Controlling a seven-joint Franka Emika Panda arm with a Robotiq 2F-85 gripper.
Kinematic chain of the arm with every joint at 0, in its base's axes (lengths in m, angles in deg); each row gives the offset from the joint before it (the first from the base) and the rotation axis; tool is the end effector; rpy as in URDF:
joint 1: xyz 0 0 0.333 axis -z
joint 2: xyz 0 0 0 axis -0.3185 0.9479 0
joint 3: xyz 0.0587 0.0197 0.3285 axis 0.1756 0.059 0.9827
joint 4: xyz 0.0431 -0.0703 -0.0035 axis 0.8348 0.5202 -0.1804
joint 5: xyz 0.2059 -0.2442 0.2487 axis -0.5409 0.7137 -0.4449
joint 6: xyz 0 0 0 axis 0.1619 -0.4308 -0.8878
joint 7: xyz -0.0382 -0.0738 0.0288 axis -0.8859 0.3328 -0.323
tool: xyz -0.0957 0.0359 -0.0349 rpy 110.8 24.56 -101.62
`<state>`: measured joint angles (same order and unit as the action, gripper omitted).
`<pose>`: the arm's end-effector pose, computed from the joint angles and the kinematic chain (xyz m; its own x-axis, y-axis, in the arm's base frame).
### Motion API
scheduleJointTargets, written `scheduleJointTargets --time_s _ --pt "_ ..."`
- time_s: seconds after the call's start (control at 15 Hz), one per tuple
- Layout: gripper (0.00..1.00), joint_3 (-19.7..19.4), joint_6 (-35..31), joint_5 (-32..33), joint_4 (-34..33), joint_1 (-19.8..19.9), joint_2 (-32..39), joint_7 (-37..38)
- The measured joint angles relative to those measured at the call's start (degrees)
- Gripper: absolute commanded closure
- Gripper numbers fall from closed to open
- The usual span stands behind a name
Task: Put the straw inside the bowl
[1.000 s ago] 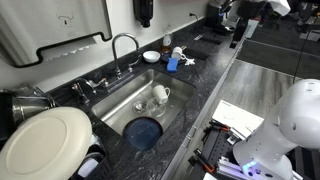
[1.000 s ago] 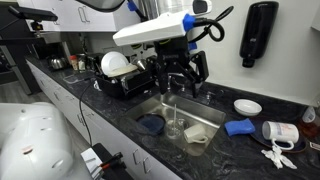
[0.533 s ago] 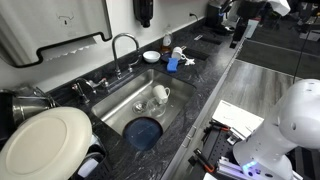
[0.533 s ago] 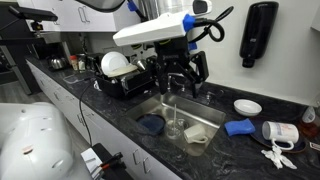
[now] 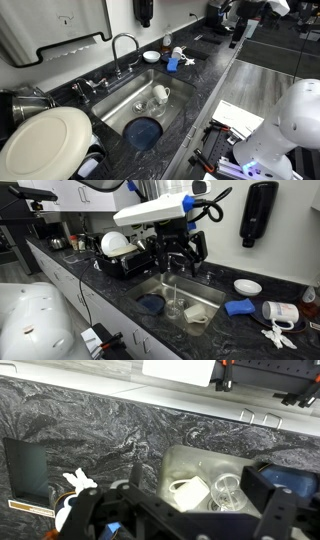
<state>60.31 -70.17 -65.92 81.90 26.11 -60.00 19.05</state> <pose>0.2655 -0.1759 0.5646 0.9812 0.1889 0.0392 0.1799 -0.9695 0.1663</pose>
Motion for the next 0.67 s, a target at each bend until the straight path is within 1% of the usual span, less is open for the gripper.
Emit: scheduleJointTargets --time_s 0.13,0.27,0.4,0.53,0.67 --pt "0.00 -0.10 -1.18 -0.99 0.34 -1.54 0.27 0.27" --pt "0.00 -0.14 -4.64 -1.76 1.00 -3.38 0.91 1.24" --pt "0.00 0.05 -10.29 -1.75 2.22 -4.93 2.13 2.60" --pt "0.00 0.41 -17.77 -2.01 4.20 -6.27 3.99 3.76" --pt "0.00 0.69 -24.99 -3.70 6.47 -8.07 6.84 4.35"
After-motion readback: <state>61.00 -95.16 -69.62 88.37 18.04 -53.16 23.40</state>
